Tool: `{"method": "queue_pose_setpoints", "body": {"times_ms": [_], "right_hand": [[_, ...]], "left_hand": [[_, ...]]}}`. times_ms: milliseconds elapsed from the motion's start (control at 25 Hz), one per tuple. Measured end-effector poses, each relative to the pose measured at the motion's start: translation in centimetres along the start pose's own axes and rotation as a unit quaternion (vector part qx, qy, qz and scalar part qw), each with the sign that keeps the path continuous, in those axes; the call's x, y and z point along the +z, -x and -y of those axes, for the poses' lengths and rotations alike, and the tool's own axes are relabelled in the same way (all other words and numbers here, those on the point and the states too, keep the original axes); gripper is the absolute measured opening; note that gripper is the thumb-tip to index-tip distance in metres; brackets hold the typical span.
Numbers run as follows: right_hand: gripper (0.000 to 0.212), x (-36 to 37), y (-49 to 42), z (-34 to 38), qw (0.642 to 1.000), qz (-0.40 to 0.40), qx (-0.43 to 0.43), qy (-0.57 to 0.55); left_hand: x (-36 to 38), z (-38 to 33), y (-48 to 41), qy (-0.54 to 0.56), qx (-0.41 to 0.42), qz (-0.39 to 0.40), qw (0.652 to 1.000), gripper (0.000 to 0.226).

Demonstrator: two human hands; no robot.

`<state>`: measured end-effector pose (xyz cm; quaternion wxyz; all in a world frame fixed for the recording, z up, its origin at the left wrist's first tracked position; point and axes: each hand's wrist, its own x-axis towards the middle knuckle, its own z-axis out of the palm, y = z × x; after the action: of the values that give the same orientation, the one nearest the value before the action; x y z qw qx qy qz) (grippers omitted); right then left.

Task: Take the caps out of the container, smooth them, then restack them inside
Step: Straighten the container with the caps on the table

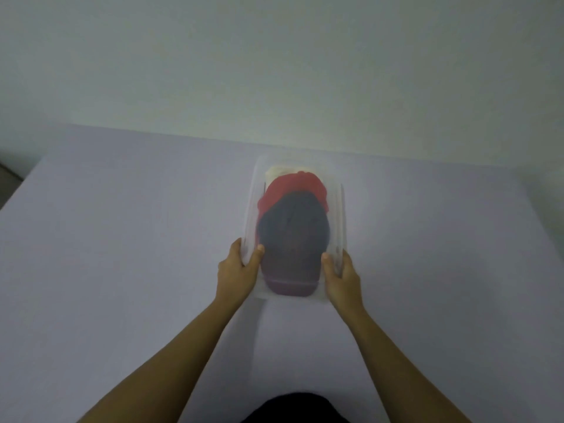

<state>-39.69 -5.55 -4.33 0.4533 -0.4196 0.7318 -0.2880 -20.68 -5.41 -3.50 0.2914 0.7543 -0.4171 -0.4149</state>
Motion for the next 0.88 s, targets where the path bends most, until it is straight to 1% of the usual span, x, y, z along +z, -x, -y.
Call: {"method": "queue_pose_setpoints", "body": {"times_ms": [80, 200, 280, 400, 600, 760, 880], "right_hand": [[0.063, -0.5, -2.5, 2.3, 1.000, -0.004, -0.016, 0.005], [0.057, -0.8, -5.6, 4.5, 1.000, 0.005, -0.030, 0.006], [0.052, -0.7, -7.0, 5.1, 0.999, 0.009, -0.030, 0.007], [0.053, -0.2, -9.1, 5.3, 1.000, 0.012, -0.021, 0.007], [0.051, 0.4, -12.0, 6.1, 0.999, 0.010, -0.030, 0.000], [0.054, 0.5, -13.3, 6.2, 0.999, 0.023, -0.030, 0.008], [0.067, 0.3, -13.0, 6.4, 0.998, 0.054, -0.018, 0.036]], "left_hand": [[0.0, -2.4, -2.4, 0.011, 0.015, 0.001, 1.000, 0.064], [0.5, -4.8, -5.5, 0.010, 0.010, 0.009, 1.000, 0.060], [0.9, -5.2, -7.0, 0.010, 0.000, 0.013, 1.000, 0.060], [1.6, -5.6, -9.0, 0.005, -0.014, 0.013, 1.000, 0.061], [2.0, -6.3, -11.8, -0.002, -0.011, 0.000, 1.000, 0.062], [2.0, -6.5, -12.9, -0.013, -0.010, 0.005, 1.000, 0.063], [1.7, -6.4, -12.7, -0.032, -0.011, 0.027, 0.999, 0.071]]}}
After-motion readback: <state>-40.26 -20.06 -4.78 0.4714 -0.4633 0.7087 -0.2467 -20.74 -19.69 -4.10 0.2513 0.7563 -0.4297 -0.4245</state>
